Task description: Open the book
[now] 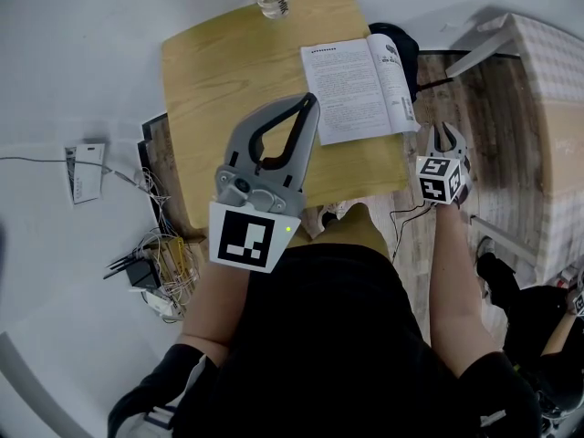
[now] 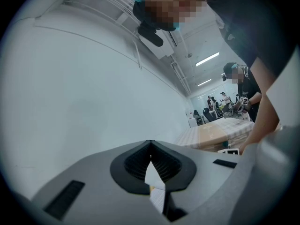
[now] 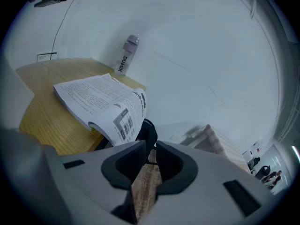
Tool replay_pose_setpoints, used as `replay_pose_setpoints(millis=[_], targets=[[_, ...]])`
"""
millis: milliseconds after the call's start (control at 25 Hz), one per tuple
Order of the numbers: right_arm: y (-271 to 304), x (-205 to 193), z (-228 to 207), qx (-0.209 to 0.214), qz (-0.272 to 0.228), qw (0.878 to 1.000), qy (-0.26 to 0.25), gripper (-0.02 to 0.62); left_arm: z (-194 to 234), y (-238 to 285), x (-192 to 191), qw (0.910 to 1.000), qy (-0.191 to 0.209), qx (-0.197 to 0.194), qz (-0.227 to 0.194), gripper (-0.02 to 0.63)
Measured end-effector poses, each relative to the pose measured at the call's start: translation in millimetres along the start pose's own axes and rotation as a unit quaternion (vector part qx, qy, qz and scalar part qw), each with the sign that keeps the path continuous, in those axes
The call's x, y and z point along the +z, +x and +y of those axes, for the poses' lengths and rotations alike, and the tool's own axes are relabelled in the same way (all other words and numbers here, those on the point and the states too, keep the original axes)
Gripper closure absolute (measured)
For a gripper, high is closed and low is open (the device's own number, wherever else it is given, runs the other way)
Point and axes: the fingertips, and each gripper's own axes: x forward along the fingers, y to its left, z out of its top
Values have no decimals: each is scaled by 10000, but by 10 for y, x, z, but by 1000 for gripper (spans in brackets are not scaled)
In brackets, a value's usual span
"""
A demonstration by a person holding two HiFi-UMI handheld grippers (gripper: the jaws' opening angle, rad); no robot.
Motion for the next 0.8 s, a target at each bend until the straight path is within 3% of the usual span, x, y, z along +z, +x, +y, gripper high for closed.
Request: replay_pose_setpoints(millis=[160,280,800], targets=[[-1,8,21,12,-1,10000,-25,514,25,-29,-16,10000,-19,33,12,595],[-19,24,23,27,-22,10000,52,566,43,-41,-31,10000,-28,43,34,595],[-74,148,-41,115,-268,9991,308,568,61,-39,-23,10000,37,15,44,595]])
